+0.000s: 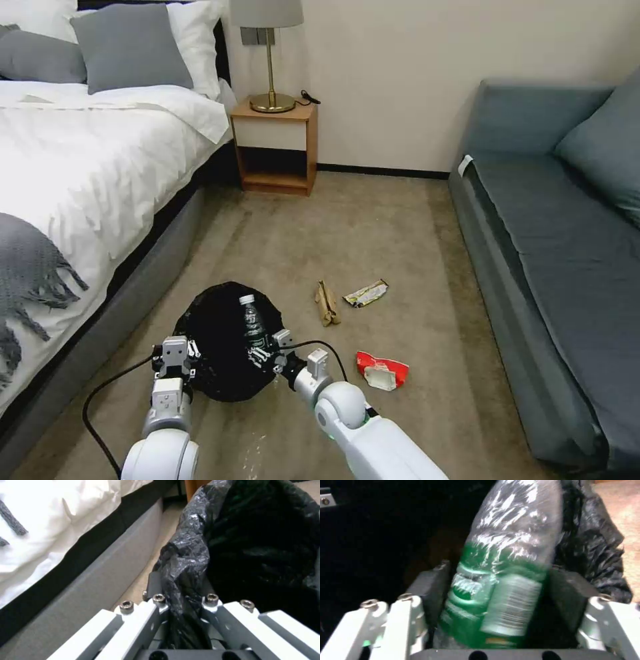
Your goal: Pick up the trash bin, then pick up the garbage on the floor and place it into the trash bin.
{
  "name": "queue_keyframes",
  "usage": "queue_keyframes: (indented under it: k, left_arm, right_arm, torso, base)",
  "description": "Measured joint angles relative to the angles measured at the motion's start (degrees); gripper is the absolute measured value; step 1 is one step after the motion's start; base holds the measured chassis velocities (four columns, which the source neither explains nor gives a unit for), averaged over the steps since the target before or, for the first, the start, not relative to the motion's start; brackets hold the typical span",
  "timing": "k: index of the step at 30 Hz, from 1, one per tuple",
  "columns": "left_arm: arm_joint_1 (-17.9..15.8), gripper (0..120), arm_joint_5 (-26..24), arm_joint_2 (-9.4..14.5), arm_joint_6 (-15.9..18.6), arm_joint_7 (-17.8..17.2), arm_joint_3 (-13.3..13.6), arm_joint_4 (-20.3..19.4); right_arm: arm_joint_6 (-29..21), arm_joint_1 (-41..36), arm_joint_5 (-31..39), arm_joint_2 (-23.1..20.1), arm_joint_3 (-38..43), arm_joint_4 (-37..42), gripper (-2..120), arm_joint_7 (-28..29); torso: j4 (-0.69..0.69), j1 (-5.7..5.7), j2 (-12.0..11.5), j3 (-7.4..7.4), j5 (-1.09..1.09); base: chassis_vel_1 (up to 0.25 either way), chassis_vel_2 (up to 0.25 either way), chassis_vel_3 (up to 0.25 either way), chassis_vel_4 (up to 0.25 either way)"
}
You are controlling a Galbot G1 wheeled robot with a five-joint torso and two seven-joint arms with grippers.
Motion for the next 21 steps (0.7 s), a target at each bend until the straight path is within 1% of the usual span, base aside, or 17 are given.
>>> queue_keyframes:
  k: [1, 2, 4, 5, 7, 11, 14, 19, 21]
  left_arm:
    - [0.05, 5, 0.0, 0.02, -0.03, 0.0, 0.0, 0.07]
    - [0.05, 5, 0.0, 0.02, -0.03, 0.0, 0.0, 0.07]
    - [0.1, 5, 0.0, 0.11, -0.18, 0.0, -0.01, 0.15]
    - [0.1, 5, 0.0, 0.11, -0.18, 0.0, -0.01, 0.15]
    - [0.13, 5, 0.0, 0.15, -0.25, -0.03, -0.07, 0.16]
    - [0.2, 5, -0.06, 0.21, -0.39, -0.03, -0.17, 0.16]
    - [0.28, 5, -0.17, 0.35, -0.44, -0.02, -0.3, 0.14]
    - [0.27, 5, -1.18, 1.08, -0.67, -0.01, -1.6, 0.32]
    - [0.26, 5, -1.26, 1.13, -0.68, -0.01, -1.71, 0.37]
  right_arm:
    - [-0.05, -0.01, -0.01, -0.16, 0.15, 0.12, 77, 0.04]
    - [-0.05, -0.01, -0.01, -0.16, 0.15, 0.12, 77, 0.04]
    - [-0.15, -0.14, -0.02, -0.53, 0.46, 0.55, 87, 0.05]
    - [-0.15, -0.14, -0.02, -0.53, 0.46, 0.55, 87, 0.05]
    - [-0.27, -0.48, -0.04, -0.87, 0.57, 1.03, 97, 0.12]
    - [-0.32, -0.93, -0.29, -0.89, 0.77, 1.6, 100, 0.18]
    - [-0.4, -1.14, -0.34, -0.97, 1.01, 2.12, 100, 0.33]
    - [-0.93, -1.68, -0.37, -2.86, 2.5, 3.6, 100, 0.74]
    - [-0.94, -1.74, -0.37, -3.04, 2.71, 3.68, 100, 0.75]
  torso:
    - [0.0, 0.0, 0.0, 0.0, 0.0]
    - [0.0, 0.0, 0.0, 0.0, 0.0]
    - [0.0, 0.0, 0.0, 0.0, 0.0]
    - [0.0, 0.0, 0.0, 0.0, 0.0]
    - [0.0, 0.0, 0.0, 0.0, 0.0]
    - [0.0, 0.0, 0.0, 0.0, 0.0]
    - [0.0, 0.0, 0.0, 0.0, 0.0]
    - [0.0, 0.0, 0.0, 0.0, 0.0]
    - [0.0, 0.0, 0.0, 0.0, 0.0]
  base:
    - [0.0, 0.0, 0.0, 0.0]
    - [0.0, 0.0, 0.0, 0.0]
    - [0.0, 0.0, 0.0, 0.0]
    - [0.0, 0.0, 0.0, 0.0]
    - [0.0, 0.0, 0.0, 0.0]
    - [0.0, 0.0, 0.0, 0.0]
    - [0.0, 0.0, 0.0, 0.0]
    - [0.0, 0.0, 0.0, 0.0]
    - [0.0, 0.0, 0.0, 0.0]
